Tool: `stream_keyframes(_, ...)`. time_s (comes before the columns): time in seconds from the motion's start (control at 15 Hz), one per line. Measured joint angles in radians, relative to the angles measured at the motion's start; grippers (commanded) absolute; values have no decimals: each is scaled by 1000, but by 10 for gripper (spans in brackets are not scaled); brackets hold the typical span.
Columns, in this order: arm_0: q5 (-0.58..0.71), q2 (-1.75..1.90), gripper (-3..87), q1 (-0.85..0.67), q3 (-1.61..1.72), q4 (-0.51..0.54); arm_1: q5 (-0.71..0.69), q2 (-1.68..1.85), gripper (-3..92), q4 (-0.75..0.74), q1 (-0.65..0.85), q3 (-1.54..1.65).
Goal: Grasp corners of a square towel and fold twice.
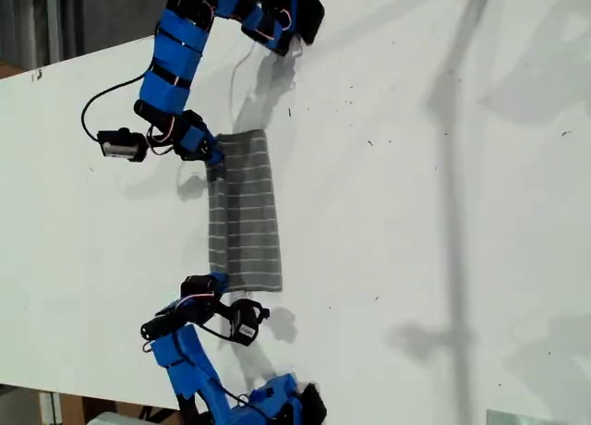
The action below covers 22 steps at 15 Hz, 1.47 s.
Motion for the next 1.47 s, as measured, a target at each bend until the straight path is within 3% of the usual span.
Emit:
stream_keyframes(0.2, -64, 95, -1, 115, 80, 15, 28, 156, -1, 40, -94, 74)
stream_keyframes(0.4, -118, 120, -1, 213, 183, -52, 75, 241, -1, -6, -167, 236)
stream_keyframes(0.73, -141, 107, -1, 232, 273, -150, 100, 295, -1, -166, -178, 465)
stream_keyframes(1.2, -141, 26, 0, 221, 364, -267, 141, 75, -1, -307, -212, 485)
stream_keyframes(1.27, -141, 26, 50, 221, 374, -275, 141, 72, 113, -307, -215, 483)
stream_keyframes(1.33, -141, 26, 197, 221, 374, -275, 141, 69, 252, -307, -216, 483)
stream_keyframes(1.4, -143, 25, 253, 221, 376, -264, 141, 67, 306, -288, -222, 485)
stream_keyframes(1.47, -143, 25, 251, 221, 373, -232, 143, 67, 329, -244, -235, 483)
